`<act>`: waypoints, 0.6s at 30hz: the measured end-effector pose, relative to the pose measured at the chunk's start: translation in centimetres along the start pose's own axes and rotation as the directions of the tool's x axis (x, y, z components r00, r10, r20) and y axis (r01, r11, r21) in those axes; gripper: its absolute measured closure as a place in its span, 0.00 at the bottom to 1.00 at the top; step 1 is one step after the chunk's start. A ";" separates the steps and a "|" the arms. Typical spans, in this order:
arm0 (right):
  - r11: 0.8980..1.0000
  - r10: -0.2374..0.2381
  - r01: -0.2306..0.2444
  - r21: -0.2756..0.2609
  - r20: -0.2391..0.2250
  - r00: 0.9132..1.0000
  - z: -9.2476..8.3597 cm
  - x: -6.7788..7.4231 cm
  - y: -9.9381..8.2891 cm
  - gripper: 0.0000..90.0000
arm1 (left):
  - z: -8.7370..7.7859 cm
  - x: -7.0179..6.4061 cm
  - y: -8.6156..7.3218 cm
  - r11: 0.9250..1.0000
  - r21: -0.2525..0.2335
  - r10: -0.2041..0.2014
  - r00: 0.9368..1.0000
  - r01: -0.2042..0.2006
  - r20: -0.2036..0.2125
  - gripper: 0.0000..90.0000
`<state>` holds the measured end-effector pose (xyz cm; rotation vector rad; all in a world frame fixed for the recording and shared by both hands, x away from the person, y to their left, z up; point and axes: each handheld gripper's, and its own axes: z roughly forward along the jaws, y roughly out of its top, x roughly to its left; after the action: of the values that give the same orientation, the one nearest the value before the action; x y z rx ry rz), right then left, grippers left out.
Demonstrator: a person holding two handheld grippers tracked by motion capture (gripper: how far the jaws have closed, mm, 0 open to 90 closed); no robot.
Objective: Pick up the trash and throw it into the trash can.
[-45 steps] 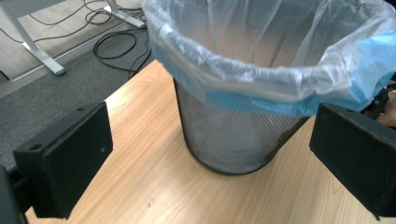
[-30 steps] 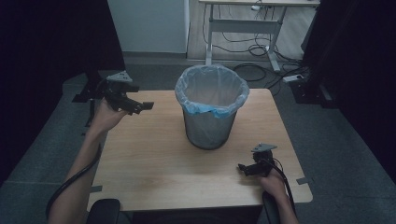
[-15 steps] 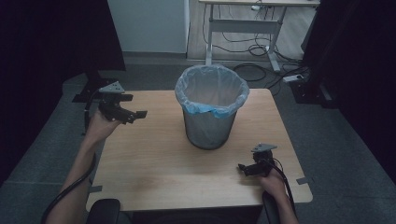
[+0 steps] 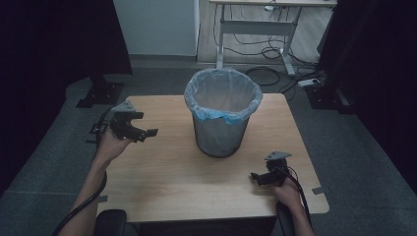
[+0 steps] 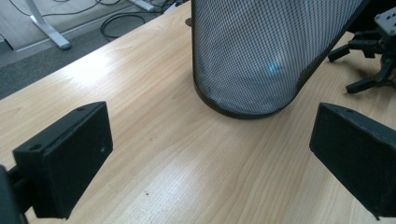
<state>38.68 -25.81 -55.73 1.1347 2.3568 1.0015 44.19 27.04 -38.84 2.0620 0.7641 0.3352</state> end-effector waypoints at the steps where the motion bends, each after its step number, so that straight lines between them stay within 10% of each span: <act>1: 1.000 0.001 -0.001 0.000 0.000 1.000 0.0 0.0 0.0 0.00 | 0.2 -0.1 -0.2 1.000 -0.002 0.000 1.000 0.000 0.001 0.00; 18: 1.000 0.002 -0.002 0.000 0.000 1.000 0.0 0.0 0.0 0.00 | 4.0 -1.9 -4.0 1.000 0.019 0.021 1.000 -0.021 0.004 0.00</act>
<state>38.67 -25.80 -55.73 1.1373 2.3563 1.0024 43.14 24.94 -44.31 2.0892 0.7463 0.3364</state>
